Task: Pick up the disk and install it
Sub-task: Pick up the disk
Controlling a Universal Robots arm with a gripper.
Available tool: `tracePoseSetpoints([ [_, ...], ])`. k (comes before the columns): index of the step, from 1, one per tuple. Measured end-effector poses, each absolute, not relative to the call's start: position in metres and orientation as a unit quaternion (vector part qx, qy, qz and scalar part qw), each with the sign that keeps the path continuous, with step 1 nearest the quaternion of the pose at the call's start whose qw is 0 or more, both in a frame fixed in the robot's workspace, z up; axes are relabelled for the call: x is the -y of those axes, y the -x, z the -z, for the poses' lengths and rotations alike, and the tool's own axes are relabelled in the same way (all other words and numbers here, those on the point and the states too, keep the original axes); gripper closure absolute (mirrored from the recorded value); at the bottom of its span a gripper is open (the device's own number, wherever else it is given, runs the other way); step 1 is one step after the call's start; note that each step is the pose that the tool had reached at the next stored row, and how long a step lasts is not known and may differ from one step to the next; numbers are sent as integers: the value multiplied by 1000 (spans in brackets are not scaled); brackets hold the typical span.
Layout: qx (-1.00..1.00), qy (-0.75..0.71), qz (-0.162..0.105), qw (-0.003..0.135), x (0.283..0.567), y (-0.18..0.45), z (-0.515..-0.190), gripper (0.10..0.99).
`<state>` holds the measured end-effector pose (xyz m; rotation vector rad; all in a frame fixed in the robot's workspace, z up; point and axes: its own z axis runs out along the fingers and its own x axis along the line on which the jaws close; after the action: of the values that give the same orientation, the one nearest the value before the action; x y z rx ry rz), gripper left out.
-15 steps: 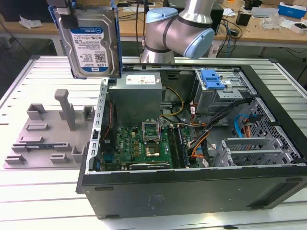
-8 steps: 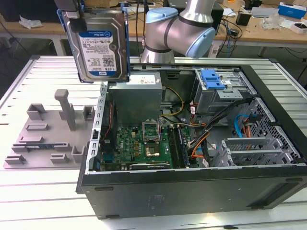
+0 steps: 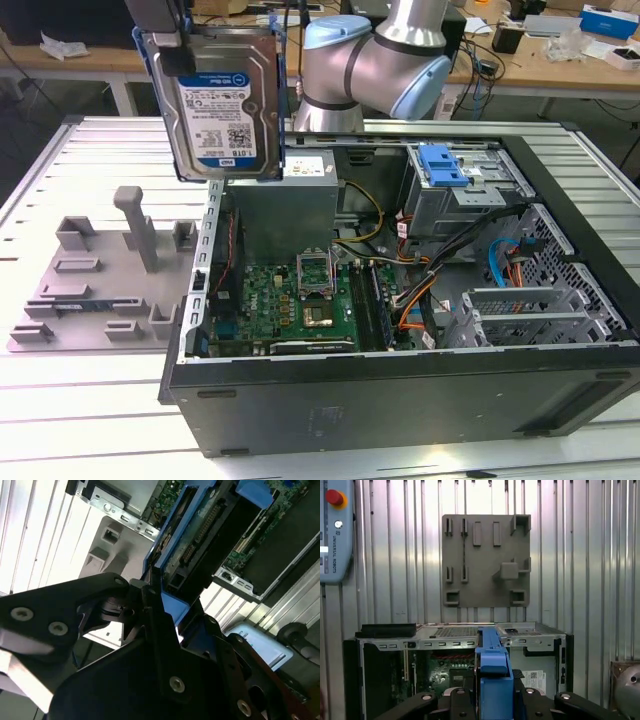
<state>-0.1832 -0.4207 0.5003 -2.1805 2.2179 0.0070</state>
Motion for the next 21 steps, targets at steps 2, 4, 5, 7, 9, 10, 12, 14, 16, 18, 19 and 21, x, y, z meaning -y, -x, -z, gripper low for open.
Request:
tracePoseSetpoints([
  [2, -713, 701, -3, 16, 424, 181, -500, 722],
  [4, -713, 701, -4, 17, 428, 179, -500, 722],
  [5, -713, 701, -5, 18, 431, 177, -500, 722],
  [7, -713, 701, -7, 20, 435, 174, -500, 722],
  [9, -713, 701, -10, 22, 440, 170, -500, 722],
  [10, -713, 701, -13, 23, 443, 168, -500, 722],
  [12, -713, 700, -19, 25, 449, 163, -499, 722],
  [14, -713, 700, -20, 24, 454, 157, -499, 722],
  [16, -713, 700, -21, 24, 458, 151, -498, 722],
  [18, -713, 700, -21, 23, 462, 146, -497, 722],
  [19, -713, 700, -20, 23, 464, 143, -497, 722],
  [21, -713, 700, -19, 20, 468, 135, -496, 722],
])
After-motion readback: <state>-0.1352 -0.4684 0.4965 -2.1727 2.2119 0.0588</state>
